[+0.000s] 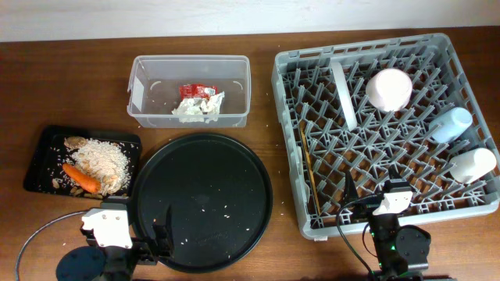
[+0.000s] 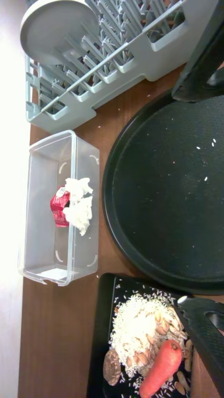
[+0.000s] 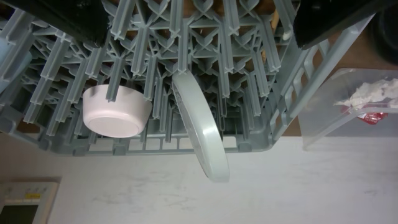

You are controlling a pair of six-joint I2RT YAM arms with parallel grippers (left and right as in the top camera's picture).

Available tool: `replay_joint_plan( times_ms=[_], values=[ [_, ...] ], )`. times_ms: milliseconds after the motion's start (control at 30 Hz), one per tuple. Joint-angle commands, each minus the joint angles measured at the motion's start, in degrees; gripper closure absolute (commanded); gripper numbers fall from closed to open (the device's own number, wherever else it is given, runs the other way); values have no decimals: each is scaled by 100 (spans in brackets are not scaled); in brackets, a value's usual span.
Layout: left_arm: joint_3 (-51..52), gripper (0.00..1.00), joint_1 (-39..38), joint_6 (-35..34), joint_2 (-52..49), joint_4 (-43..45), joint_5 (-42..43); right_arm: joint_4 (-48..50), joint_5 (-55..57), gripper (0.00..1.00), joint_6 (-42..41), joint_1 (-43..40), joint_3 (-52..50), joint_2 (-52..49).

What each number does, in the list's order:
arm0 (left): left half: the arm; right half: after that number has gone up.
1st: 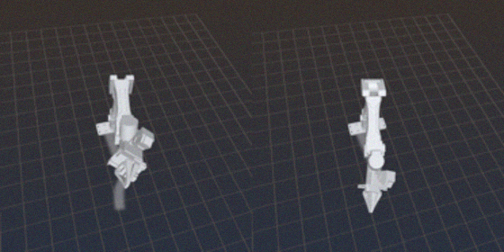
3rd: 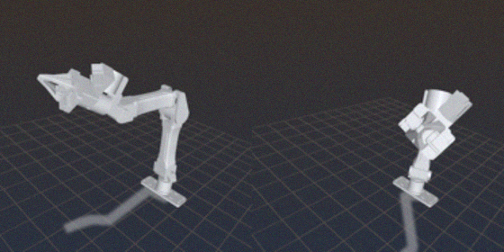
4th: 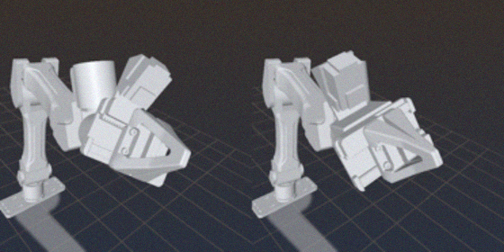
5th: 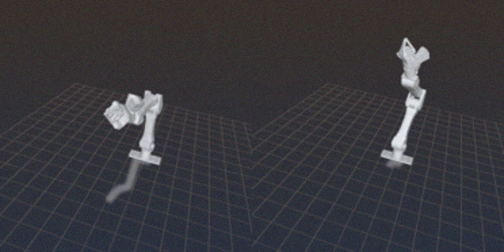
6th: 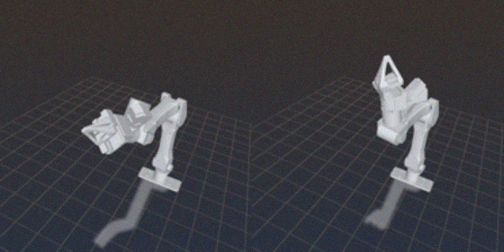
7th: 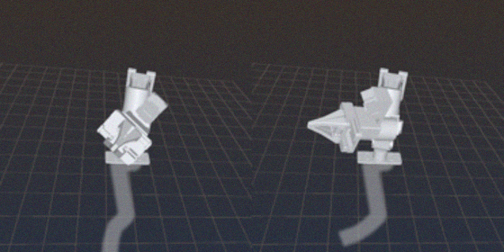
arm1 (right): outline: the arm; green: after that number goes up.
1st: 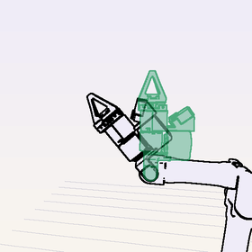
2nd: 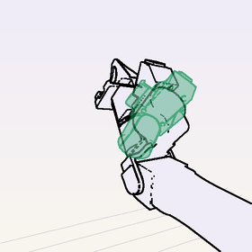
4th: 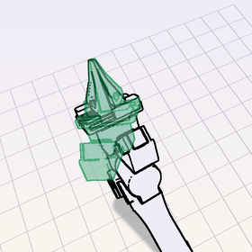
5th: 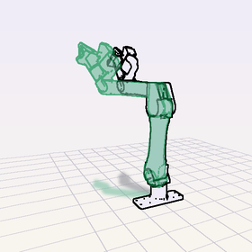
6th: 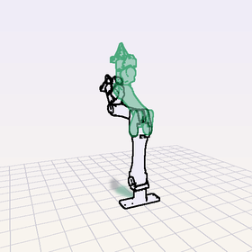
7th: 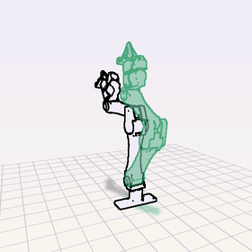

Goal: Sort waste into correct bins and load items into the dishwasher rack

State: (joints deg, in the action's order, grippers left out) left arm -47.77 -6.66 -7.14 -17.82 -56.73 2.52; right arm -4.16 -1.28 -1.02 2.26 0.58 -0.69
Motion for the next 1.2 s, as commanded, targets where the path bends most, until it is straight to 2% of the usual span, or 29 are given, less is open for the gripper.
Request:
replay_joint_plan(
  times_ms=[0, 367, 500, 667, 833, 933, 967, 1033, 1100, 1167],
  values=[
    [15, 1, 11, -52, 17, 7, -42, -37, 50, 1, 37, 35, -26, 48],
    [50, 1, 85, -46, 17, -7, -125, -37, 50, 2, 37, 35, -26, 48],
    [741, 1, 271, -35, 363, 186, -256, -37, 50, 2, 37, 35, -26, 48],
    [2334, 1, 271, -31, 1342, 1797, -256, -37, 50, 2, 37, 35, -26, 48],
    [3982, 1, 269, -28, 1753, 4819, -232, -37, 50, 2, 37, 35, -26, 48],
    [4616, 1, 271, 503, 1755, 6487, -212, -37, 50, 2, 37, 35, -26, 48],
    [4736, 1, 267, 769, 1755, 6725, -184, -37, 50, 2, 37, 35, -26, 48],
    [4725, 0, 271, 1399, 1755, 6343, -192, -37, 50, 2, 37, 35, -26, 48],
    [4728, 1, 271, 1207, 1755, 5449, -192, -37, 50, 2, 37, 35, -26, 48],
    [4725, 0, 269, 1014, 1755, 5198, -131, -37, 50, 2, 37, 35, -26, 48]
  ],
)
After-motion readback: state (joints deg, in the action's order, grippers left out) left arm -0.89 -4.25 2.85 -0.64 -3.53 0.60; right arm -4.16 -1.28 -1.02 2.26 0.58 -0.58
